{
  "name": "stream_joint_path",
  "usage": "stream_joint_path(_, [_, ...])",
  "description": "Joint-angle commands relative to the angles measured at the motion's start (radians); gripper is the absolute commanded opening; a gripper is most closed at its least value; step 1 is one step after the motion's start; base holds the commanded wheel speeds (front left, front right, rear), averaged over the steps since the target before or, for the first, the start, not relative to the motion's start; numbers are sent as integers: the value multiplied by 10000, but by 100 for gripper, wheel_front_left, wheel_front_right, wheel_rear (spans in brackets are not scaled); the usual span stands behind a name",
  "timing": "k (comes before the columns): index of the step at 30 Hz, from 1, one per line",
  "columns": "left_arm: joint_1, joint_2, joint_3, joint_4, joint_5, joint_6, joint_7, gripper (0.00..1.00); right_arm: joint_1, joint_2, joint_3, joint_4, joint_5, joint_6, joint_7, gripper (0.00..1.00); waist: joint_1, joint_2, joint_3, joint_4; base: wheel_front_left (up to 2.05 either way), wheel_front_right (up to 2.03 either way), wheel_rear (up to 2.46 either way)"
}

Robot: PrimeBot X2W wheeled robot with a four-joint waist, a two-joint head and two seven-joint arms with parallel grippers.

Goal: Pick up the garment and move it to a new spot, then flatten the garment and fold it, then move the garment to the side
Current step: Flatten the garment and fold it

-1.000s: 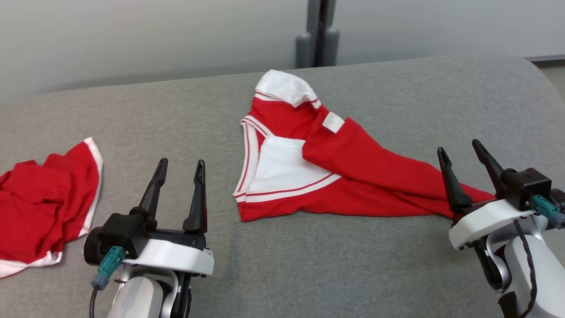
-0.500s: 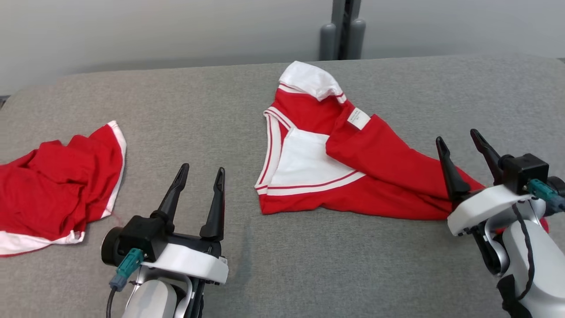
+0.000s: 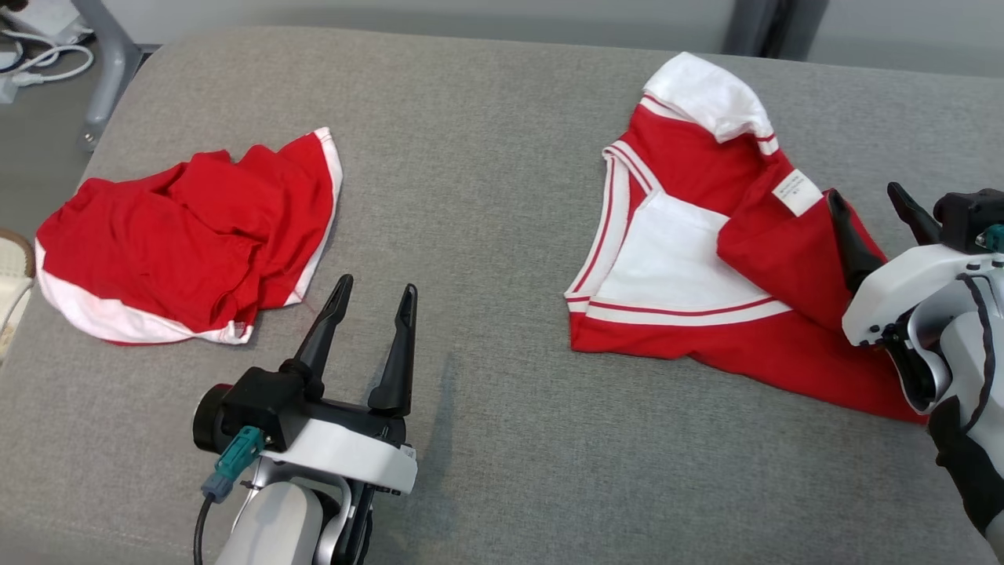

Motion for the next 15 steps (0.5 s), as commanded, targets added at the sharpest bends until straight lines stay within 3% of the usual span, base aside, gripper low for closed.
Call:
stream_joint_path(1, [-193, 31, 32, 4, -30, -49, -32, 100, -235, -146, 219, 343, 295, -3, 55, 100, 0, 0, 293, 436, 0, 0, 0])
stream_joint_path(8, [-102, 30, 23, 20, -3, -46, -32, 100, -464, -252, 1041, 1138, 1165, -3, 325, 100, 0, 0, 264, 638, 0, 0, 0])
stream_joint_path(9, [-86, 28, 20, 16, -5, -37, -32, 100, -470, -267, 1164, 1169, 1270, -3, 339, 82, 0, 0, 256, 645, 0, 0, 0])
stream_joint_path(10, [-73, 30, 19, 8, -3, -24, -32, 100, -487, -290, 1295, 1187, 1362, -3, 325, 15, 0, 0, 252, 647, 0, 0, 0])
stream_joint_path(11, [-63, 30, 14, 0, 0, -14, -32, 100, -525, -339, 1414, 1194, 1420, -3, 243, 0, 0, 0, 250, 645, 0, 0, 0])
stream_joint_path(15, [-45, 30, 7, -15, 14, 5, -32, 100, -636, -431, 1629, 1255, 1588, -3, 65, 0, 0, 0, 254, 624, 0, 0, 0])
